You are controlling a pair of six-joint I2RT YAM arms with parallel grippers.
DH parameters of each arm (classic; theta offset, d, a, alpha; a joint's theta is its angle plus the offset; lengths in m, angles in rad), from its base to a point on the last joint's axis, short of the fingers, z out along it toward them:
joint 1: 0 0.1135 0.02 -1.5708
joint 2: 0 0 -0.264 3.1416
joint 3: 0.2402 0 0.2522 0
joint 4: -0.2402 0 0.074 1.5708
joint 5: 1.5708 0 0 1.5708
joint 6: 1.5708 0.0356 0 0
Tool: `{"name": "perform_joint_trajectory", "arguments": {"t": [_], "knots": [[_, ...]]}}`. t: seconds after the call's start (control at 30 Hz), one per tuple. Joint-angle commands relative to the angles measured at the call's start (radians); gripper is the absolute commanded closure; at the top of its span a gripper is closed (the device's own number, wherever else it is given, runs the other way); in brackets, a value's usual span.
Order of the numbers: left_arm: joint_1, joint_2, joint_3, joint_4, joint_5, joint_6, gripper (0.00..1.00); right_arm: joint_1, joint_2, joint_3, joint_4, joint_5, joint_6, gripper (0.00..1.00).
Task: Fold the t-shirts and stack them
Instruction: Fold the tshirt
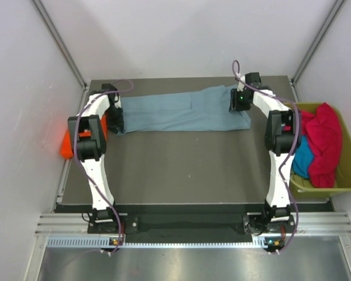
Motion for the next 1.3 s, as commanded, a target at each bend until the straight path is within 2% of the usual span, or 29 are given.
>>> {"name": "perform_joint_trajectory", "arguments": {"t": [0.0, 0.13, 0.37, 0.47, 0.53, 0.6, 0.63, 0.73, 0.87, 1.17, 1.27], "knots": [[-0.015, -0.008, 0.032, 0.000, -0.047, 0.012, 0.63, 0.030, 0.046, 0.066, 0.006, -0.014, 0.051, 0.57], [-0.026, -0.008, 0.010, 0.000, -0.086, 0.022, 0.63, 0.037, 0.078, 0.087, 0.009, 0.003, 0.057, 0.62], [-0.023, -0.077, -0.086, -0.011, -0.123, 0.029, 0.66, 0.043, 0.124, 0.167, -0.009, 0.020, 0.077, 0.63], [-0.022, -0.129, -0.151, -0.008, -0.114, 0.025, 0.78, 0.047, 0.132, 0.185, -0.016, 0.026, 0.074, 0.66], [-0.022, -0.158, -0.189, -0.012, -0.095, 0.023, 1.00, 0.049, 0.138, 0.193, -0.017, 0.032, 0.076, 0.71], [-0.022, -0.176, -0.206, -0.022, -0.068, 0.026, 1.00, 0.047, 0.143, 0.209, -0.019, 0.035, 0.076, 0.76], [-0.022, -0.181, -0.209, -0.029, -0.060, 0.026, 1.00, 0.047, 0.144, 0.215, -0.017, 0.040, 0.077, 0.88], [-0.025, -0.199, -0.222, -0.045, -0.028, 0.023, 1.00, 0.050, 0.161, 0.248, -0.020, 0.049, 0.071, 1.00], [-0.035, -0.242, -0.269, -0.058, 0.027, 0.025, 1.00, 0.052, 0.181, 0.307, -0.019, 0.052, 0.064, 1.00], [-0.077, -0.396, -0.476, -0.075, 0.089, 0.044, 1.00, 0.054, 0.201, 0.350, -0.025, 0.044, 0.059, 1.00], [-0.124, -0.432, -0.510, -0.088, 0.107, 0.057, 1.00, 0.054, 0.201, 0.350, -0.025, 0.040, 0.059, 1.00]]}}
